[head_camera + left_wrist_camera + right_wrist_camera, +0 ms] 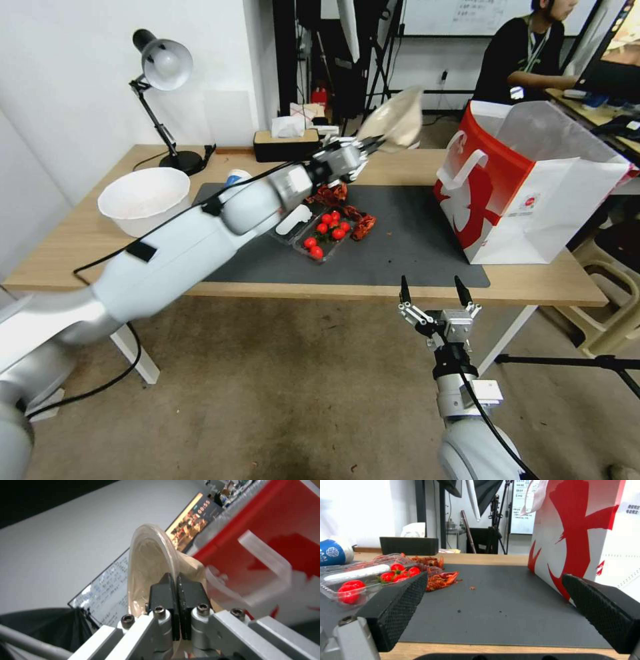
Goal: Pick up the trash from the table and place it into the takeout bag.
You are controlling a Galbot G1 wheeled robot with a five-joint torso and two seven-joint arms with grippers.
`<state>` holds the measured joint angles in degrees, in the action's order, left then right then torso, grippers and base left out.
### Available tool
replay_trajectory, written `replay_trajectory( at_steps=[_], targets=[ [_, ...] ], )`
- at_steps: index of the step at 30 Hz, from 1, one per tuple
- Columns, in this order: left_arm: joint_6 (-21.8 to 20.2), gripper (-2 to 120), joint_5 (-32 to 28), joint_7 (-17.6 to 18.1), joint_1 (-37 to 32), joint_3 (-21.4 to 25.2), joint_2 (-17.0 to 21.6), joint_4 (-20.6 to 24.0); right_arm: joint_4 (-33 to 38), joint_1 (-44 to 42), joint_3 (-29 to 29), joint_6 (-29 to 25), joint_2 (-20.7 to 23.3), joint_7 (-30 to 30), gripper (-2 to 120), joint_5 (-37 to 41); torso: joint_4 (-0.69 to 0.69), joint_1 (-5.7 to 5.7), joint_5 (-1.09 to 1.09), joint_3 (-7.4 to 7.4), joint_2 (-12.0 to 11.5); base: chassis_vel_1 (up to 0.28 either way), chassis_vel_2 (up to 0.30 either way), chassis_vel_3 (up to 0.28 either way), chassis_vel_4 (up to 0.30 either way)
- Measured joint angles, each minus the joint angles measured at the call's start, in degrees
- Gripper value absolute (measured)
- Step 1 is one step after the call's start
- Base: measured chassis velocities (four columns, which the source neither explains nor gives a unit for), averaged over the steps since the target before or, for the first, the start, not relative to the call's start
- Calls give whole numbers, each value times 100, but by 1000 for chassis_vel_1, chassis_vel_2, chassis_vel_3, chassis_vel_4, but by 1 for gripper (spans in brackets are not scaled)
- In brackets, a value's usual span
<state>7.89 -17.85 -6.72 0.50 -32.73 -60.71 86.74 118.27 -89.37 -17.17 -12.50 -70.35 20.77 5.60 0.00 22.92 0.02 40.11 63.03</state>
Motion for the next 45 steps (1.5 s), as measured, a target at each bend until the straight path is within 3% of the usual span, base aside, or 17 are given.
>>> replay_trajectory(
  at_steps=[12,22,27,39,45],
  targets=[
    [-176,0,-576,278,884,-633,-1063,-491,-7,37,-31,8,14,29,100,1,0,-1,-1,0,0,0,0,0,0],
    [-320,0,-1062,437,1050,-830,-1877,-898,-44,114,-21,18,-7,33,100,1,0,0,-2,0,0,0,0,0,0],
    [-293,0,-1231,471,1132,-1061,-2318,-1366,-69,151,-3,28,-20,33,100,1,-1,-1,-1,0,0,0,0,0,0],
    [-161,0,-1433,441,1121,-1163,-2902,-1957,-42,176,-23,63,-68,53,100,2,0,0,-2,0,0,0,0,0,0],
    [-201,3,-1429,443,1118,-1182,-3004,-2139,-18,129,-40,60,-79,55,100,3,0,0,-2,0,0,0,0,0,0]
  ],
)
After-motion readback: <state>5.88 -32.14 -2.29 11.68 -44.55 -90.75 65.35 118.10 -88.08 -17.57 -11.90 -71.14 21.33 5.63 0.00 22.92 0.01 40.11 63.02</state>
